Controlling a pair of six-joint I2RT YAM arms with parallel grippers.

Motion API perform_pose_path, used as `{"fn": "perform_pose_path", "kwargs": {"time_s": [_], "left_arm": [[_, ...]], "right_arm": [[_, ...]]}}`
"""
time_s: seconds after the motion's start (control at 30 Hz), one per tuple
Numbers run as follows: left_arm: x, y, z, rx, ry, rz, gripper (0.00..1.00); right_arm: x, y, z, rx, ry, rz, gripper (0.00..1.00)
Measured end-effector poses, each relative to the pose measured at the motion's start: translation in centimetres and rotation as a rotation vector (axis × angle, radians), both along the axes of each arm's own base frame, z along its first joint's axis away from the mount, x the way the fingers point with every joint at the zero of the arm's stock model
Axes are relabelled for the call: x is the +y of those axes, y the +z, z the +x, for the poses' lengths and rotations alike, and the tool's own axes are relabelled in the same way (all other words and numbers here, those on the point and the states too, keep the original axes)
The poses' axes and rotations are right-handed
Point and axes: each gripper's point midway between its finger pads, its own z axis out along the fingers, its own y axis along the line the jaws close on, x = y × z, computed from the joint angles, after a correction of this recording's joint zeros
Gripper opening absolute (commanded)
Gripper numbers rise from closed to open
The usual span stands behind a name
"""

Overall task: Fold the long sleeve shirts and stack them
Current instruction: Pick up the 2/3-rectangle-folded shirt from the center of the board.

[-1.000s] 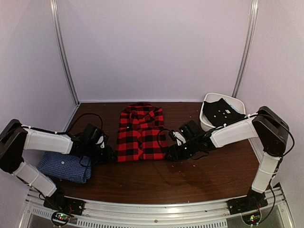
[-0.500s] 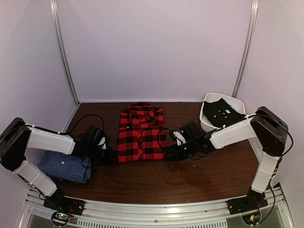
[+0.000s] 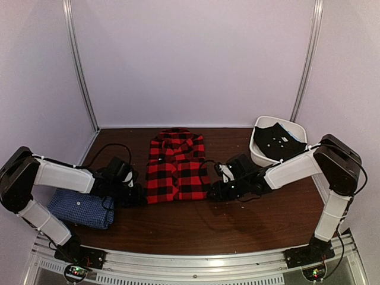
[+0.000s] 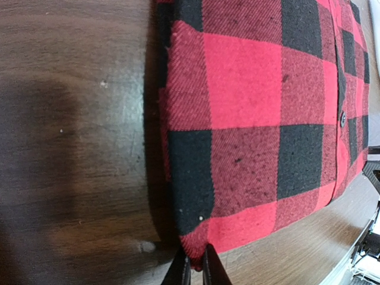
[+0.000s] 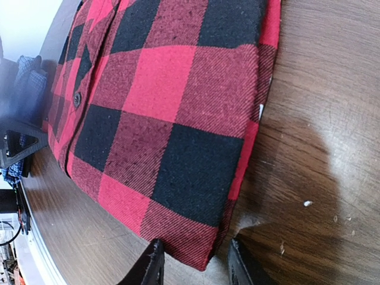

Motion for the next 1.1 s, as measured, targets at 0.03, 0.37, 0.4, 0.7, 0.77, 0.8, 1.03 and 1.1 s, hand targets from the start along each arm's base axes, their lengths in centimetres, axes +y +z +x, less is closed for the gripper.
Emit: {"fn": "perform_pose_path", "kwargs": {"time_s": [0.03, 0.37, 0.4, 0.7, 0.77, 0.8, 1.03, 1.1], "left_arm": [[0.0, 0.0, 0.0, 0.0, -0.001, 0.0, 0.07], [-0.2, 0.0, -0.1, 0.001, -0.005, -0.002, 0.0], [-0.2, 0.0, -0.2, 0.001, -0.007, -0.002, 0.0], [-0.7, 0.0, -0.8, 0.003, -0.04, 0.0, 0.0], [-0.8, 0.1, -1.1, 0.004, -0.051, 0.003, 0.0], [-0.8, 0.3, -1.3, 0.003, -0.054, 0.005, 0.0], [-1.2, 2.5, -3.4, -0.04, -0.098, -0.022, 0.0], [-1.4, 2.9, -4.4, -0.047, -0.114, -0.023, 0.0]], "right_arm": [[0.0, 0.0, 0.0, 0.001, -0.004, 0.005, 0.37], [-0.1, -0.2, -0.2, 0.024, -0.022, 0.017, 0.16], [-0.1, -0.3, -0.3, 0.026, -0.023, 0.017, 0.12], [-0.1, -0.7, -1.0, 0.032, -0.011, 0.009, 0.0], [-0.3, -0.7, -1.3, 0.034, -0.008, 0.006, 0.0], [-0.4, -0.7, -1.6, 0.034, -0.005, 0.005, 0.0], [-1.2, 0.4, -4.6, 0.024, 0.029, -0.009, 0.0], [-1.4, 1.1, -5.7, 0.013, 0.043, -0.007, 0.0]]}}
